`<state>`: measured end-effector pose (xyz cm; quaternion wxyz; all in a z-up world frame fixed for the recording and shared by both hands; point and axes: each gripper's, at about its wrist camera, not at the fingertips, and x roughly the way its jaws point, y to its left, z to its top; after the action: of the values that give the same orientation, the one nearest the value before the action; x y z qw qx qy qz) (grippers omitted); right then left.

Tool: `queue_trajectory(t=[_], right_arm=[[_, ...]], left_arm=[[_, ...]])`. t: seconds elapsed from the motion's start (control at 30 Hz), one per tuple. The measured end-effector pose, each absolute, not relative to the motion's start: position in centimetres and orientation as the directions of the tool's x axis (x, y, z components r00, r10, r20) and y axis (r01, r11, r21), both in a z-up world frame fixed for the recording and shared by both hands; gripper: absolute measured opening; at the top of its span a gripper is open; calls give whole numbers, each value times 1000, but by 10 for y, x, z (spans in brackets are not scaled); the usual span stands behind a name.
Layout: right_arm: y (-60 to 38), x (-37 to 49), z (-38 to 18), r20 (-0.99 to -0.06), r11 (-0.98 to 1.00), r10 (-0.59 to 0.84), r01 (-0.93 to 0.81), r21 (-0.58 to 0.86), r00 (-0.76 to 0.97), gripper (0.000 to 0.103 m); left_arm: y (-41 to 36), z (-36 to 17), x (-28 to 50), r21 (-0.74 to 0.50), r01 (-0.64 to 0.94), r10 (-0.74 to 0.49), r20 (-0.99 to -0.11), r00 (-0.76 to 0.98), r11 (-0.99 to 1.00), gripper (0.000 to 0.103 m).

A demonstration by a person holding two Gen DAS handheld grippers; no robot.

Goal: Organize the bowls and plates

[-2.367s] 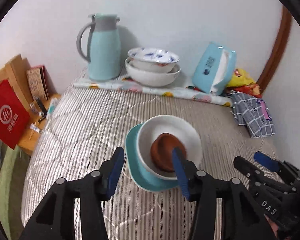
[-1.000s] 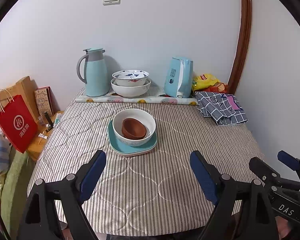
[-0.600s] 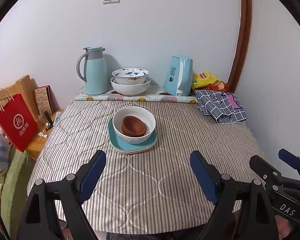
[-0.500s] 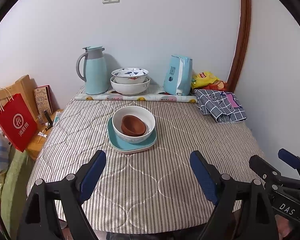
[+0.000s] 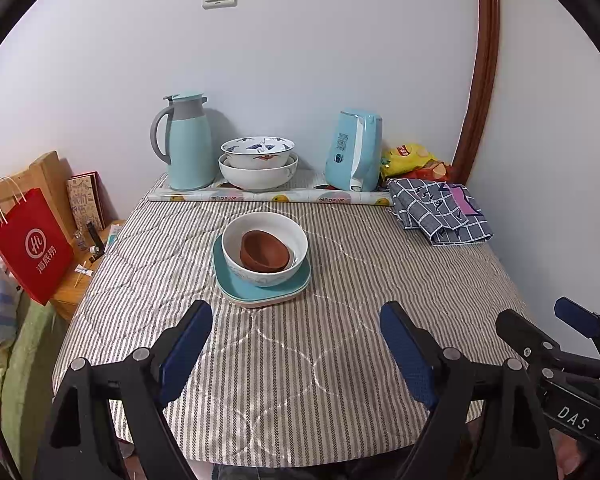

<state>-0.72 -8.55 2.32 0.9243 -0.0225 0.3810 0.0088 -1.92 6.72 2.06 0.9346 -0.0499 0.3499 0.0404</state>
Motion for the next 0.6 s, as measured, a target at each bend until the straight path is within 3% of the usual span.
queue_trajectory(t=[0.6], right_arm=[[-87,-8,23,-704,999,7,-36,-26,710,95]], left_arm=[[70,20,-21,-63,-114,44,-660,750,992,85]])
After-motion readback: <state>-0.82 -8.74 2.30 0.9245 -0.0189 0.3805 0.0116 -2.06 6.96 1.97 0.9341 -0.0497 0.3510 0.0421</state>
